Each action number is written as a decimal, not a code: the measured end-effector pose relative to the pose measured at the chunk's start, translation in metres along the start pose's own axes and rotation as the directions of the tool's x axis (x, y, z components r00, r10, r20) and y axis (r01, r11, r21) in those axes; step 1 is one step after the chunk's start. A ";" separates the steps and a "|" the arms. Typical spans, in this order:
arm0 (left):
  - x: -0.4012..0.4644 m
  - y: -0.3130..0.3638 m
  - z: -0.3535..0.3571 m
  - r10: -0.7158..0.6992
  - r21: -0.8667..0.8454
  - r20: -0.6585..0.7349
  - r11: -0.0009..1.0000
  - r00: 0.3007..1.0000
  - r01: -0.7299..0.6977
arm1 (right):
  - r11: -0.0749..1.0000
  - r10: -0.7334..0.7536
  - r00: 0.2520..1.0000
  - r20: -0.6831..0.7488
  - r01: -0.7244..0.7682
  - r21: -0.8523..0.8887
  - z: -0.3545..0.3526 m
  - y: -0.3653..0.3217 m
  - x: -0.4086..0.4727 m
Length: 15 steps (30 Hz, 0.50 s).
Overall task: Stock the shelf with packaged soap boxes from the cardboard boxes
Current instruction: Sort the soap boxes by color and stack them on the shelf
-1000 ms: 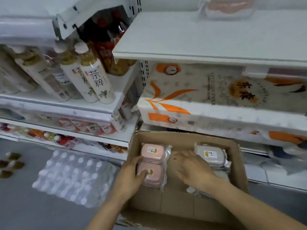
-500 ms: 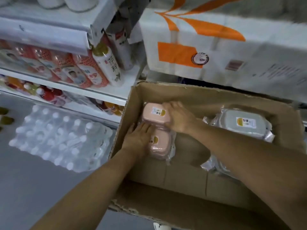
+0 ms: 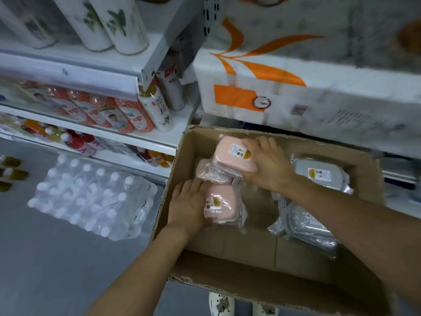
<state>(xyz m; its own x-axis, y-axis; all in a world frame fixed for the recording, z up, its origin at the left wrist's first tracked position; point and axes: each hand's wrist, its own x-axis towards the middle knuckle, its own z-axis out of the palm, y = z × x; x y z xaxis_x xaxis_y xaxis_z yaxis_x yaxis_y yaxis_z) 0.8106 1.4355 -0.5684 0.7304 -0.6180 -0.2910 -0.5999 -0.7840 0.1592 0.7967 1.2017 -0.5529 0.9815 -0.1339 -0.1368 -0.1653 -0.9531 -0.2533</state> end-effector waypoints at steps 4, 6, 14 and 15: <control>-0.033 0.013 -0.049 -0.027 -0.066 -0.059 0.998 0.998 0.023 | 0.995 0.090 0.993 -0.073 -0.087 0.042 -0.056 -0.001 -0.049; -0.051 0.018 -0.077 -0.023 -0.085 -0.100 0.996 0.995 0.014 | 0.992 0.111 0.989 -0.101 -0.104 0.073 -0.086 -0.006 -0.073; -0.106 0.030 -0.183 -0.064 -0.284 -0.307 0.958 0.950 -0.027 | 0.973 0.163 0.939 -0.302 -0.102 0.208 -0.209 -0.029 -0.153; -0.109 0.033 -0.197 -0.069 -0.323 -0.328 0.945 0.942 -0.043 | 0.970 0.180 0.926 -0.331 -0.111 0.217 -0.224 -0.032 -0.160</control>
<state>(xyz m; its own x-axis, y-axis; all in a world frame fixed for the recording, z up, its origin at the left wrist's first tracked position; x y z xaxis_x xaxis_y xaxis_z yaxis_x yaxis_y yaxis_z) 0.7755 1.4651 -0.3451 0.8367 -0.5471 0.0241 -0.4931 -0.7335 0.4678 0.6666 1.1929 -0.3083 0.9115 -0.3851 0.1446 -0.2899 -0.8507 -0.4384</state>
